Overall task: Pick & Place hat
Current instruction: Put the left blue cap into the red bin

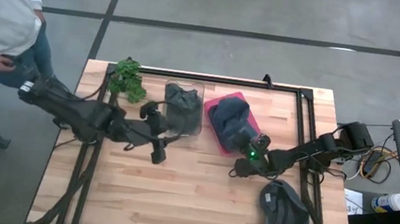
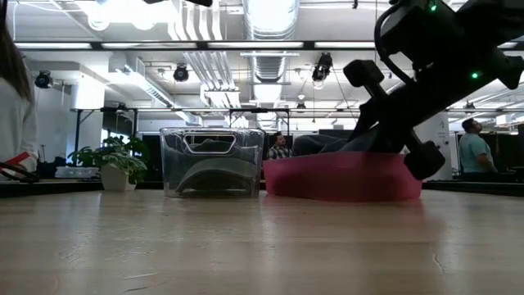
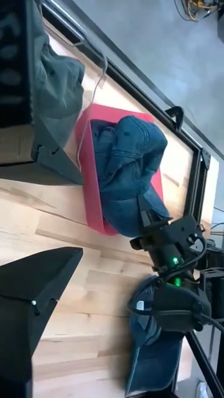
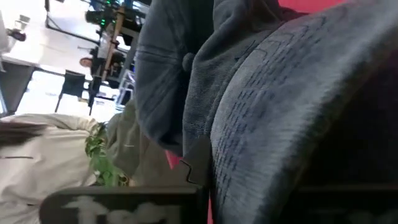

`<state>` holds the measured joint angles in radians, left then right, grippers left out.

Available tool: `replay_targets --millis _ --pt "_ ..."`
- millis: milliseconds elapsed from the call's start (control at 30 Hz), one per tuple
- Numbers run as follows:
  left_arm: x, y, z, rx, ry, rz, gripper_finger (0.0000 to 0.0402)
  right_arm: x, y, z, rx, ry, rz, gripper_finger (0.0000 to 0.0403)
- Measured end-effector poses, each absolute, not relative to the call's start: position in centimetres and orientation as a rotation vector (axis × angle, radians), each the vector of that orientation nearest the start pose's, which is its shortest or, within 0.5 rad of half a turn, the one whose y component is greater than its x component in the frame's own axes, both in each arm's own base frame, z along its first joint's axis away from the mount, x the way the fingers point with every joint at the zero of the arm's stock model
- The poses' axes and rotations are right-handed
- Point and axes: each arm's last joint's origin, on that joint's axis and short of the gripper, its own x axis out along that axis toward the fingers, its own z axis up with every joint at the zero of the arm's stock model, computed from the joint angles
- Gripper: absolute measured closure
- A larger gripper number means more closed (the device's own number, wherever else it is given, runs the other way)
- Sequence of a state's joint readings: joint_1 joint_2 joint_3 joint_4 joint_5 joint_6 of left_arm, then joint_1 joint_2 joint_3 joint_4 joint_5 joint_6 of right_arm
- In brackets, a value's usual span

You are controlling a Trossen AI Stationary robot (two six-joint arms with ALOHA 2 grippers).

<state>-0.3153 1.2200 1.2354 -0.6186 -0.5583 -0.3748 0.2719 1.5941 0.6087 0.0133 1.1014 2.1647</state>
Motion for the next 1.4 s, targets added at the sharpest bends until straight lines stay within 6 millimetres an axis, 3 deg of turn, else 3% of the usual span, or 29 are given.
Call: replay_targets --millis 133,333,500,633,833,1100,1300,1400 --pt "25.1 -6.5 35.7 -0.106 0.498 0.334 0.0236 25.2 4.4 12.9 1.328 -0.305 -1.109 0.0362" --pt "25.8 -6.8 35.3 -0.107 0.505 0.337 0.0236 25.0 4.4 13.3 1.347 -0.248 -1.092 0.0284" --pt "25.8 -6.6 35.3 -0.108 0.503 0.341 0.0236 24.3 4.4 14.1 1.385 -0.122 -1.039 0.0219" --pt "25.7 -6.4 35.4 -0.109 0.498 0.347 0.0236 23.2 4.4 15.2 1.349 0.037 -0.992 0.0189" --pt "25.8 -6.0 35.4 -0.106 0.497 0.36 0.0236 21.0 4.1 17.3 1.253 0.245 -0.939 0.0189" --pt "26.0 -5.3 35.5 -0.096 0.496 0.381 0.0236 17.9 3.2 19.0 1.128 0.41 -0.948 0.0225" --pt "26.1 -4.6 35.5 -0.103 0.495 0.407 0.0236 18.0 2.1 21.4 0.995 0.526 -0.931 0.0247" --pt "26.2 -4.1 35.5 -0.107 0.494 0.425 0.0236 18.8 1.3 21.1 0.912 0.645 -0.948 0.0259"
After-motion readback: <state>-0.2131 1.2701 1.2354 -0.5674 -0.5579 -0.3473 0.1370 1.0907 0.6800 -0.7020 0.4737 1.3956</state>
